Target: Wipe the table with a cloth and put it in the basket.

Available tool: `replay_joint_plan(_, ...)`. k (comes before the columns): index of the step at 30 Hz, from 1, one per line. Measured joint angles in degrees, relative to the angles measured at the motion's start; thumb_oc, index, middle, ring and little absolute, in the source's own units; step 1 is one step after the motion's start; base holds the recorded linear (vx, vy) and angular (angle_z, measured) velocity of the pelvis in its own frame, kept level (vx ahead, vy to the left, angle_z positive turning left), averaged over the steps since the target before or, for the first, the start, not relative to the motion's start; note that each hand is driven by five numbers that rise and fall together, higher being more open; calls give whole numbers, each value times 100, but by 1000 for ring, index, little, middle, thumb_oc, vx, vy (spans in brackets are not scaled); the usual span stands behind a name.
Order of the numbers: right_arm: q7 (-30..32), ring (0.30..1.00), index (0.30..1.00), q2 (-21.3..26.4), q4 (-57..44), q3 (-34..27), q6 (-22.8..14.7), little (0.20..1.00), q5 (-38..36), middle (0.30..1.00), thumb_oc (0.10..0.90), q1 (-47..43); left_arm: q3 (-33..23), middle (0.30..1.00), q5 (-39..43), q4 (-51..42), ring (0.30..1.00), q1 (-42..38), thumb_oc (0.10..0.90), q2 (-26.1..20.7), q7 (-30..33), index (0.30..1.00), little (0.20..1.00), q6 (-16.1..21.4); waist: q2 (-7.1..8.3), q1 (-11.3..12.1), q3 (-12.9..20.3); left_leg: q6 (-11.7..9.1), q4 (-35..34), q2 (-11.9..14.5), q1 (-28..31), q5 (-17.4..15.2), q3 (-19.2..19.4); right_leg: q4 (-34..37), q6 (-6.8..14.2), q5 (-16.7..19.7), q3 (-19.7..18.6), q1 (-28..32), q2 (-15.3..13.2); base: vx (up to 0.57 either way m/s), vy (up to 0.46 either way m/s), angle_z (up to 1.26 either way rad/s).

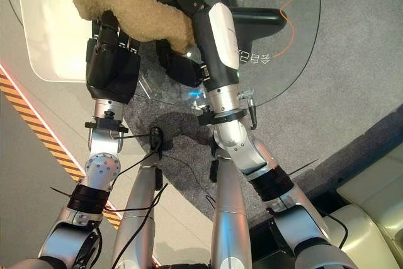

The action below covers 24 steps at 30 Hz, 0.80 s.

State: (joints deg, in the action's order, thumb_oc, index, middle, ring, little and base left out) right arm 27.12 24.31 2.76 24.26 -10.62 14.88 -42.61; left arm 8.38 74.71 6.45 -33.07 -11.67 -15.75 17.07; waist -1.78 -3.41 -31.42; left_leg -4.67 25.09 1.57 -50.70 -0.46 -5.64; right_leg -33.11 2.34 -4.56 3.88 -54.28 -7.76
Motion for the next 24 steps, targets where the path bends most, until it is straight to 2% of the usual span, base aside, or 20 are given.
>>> replay_joint_plan(16, 1, 300, 300, -3, 0, 4, 0, 200, 36, 300, 100, 0, -5, 300, 0, 1, 300, -1, 100, 10, 0, 300, 200, 2, 1, 5, 0, 0, -3, 0, -8, 0, -1, 4, 2, -2, 1, -6, 0, 0, 0, 0)
replay_joint_plan(17, 3, 420, 420, -3, 0, 3, 0, 340, 38, 420, 240, 1, -5, 300, 0, 1, 300, -1, 100, 9, 0, 300, 200, 2, 1, 6, 0, 0, -3, 0, -8, 0, -1, 5, 2, -1, 1, -6, 0, 0, 0, 0)
replay_joint_plan(18, 3, 820, 820, -3, 0, 3, 0, 807, 45, 820, 707, 0, -5, 300, 0, 1, 300, -1, 100, 9, 0, 300, 200, 2, 1, 5, 0, 0, -4, 0, -8, 0, -1, 6, 2, -2, 1, -6, 0, 0, 0, 0)
replay_joint_plan(19, 3, 900, 900, -3, -1, 4, 0, 900, 54, 900, 800, 1, -5, 300, 0, 1, 300, -1, 100, 8, 0, 300, 200, 2, 1, 3, 0, 0, -4, 0, -9, 0, -1, 6, 2, -2, 1, -6, 0, 0, 0, 0)
replay_joint_plan(24, -7, 900, 900, -3, 15, 67, 5, 900, 86, 900, 800, 18, 31, 300, 1, 29, 300, -61, 100, 6, 0, 300, 200, 64, 1, 5, 0, 0, -3, 0, -11, 0, -1, 6, 2, -1, 2, -8, 0, 0, 0, 0)
